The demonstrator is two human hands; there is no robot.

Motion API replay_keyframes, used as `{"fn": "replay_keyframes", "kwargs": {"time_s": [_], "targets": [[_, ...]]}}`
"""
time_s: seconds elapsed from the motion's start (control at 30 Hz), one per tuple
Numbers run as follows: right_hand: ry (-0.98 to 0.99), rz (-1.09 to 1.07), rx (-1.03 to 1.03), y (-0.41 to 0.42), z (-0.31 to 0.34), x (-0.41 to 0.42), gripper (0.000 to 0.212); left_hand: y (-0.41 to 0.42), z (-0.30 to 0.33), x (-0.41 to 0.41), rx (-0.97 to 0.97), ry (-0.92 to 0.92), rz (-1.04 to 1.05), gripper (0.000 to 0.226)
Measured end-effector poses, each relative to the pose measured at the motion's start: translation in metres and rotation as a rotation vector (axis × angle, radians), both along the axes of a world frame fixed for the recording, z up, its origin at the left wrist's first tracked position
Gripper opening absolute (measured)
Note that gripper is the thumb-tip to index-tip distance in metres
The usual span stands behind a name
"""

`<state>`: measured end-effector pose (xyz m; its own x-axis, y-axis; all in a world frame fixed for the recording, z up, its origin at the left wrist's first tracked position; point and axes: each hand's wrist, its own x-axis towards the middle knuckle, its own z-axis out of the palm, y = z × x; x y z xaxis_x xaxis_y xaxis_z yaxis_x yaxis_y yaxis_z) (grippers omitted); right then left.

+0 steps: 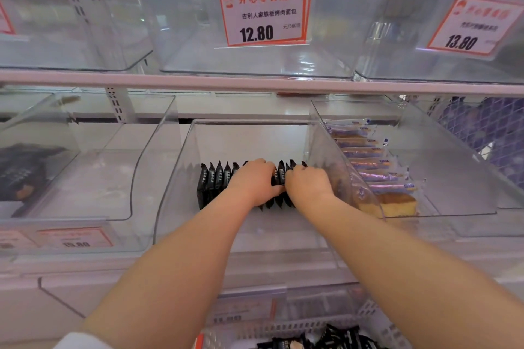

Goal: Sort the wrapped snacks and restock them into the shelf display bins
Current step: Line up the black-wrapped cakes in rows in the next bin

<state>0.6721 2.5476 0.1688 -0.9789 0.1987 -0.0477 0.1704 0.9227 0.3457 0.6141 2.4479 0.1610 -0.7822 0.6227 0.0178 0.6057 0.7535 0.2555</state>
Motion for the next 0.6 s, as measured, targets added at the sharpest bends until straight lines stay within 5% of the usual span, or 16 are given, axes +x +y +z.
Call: {"fn": "replay_keyframes", "kwargs": {"time_s": [0.37, 0.6], "targets": [[-0.038, -0.115, -0.229, -0.002, 0.023, 0.013, 0.041, -0.006, 0.003, 0.001, -0.2, 0.046, -0.061, 0.041], [0.033, 0.084, -0.311, -0.008, 0.066, 0.082, 0.029, -0.032, 0.041, 0.039, -0.183, 0.029, -0.119, 0.037]]}}
